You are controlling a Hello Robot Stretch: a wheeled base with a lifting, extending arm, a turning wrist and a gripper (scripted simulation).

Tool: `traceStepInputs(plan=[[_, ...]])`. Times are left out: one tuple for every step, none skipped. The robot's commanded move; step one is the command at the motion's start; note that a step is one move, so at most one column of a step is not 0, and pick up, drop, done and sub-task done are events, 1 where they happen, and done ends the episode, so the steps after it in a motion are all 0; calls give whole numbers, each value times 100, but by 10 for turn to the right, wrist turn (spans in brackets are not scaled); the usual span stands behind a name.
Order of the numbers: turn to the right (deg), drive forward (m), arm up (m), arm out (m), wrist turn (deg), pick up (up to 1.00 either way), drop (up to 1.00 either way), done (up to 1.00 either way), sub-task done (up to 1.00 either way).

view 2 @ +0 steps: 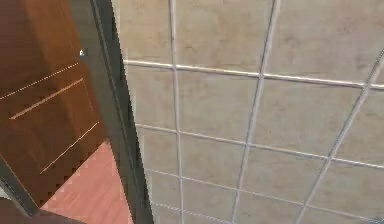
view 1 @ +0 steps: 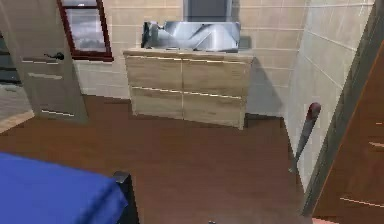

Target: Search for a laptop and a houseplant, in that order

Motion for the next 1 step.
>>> traceStepInputs(plan=[[360,0,0,0,0,0,0,0,0]])
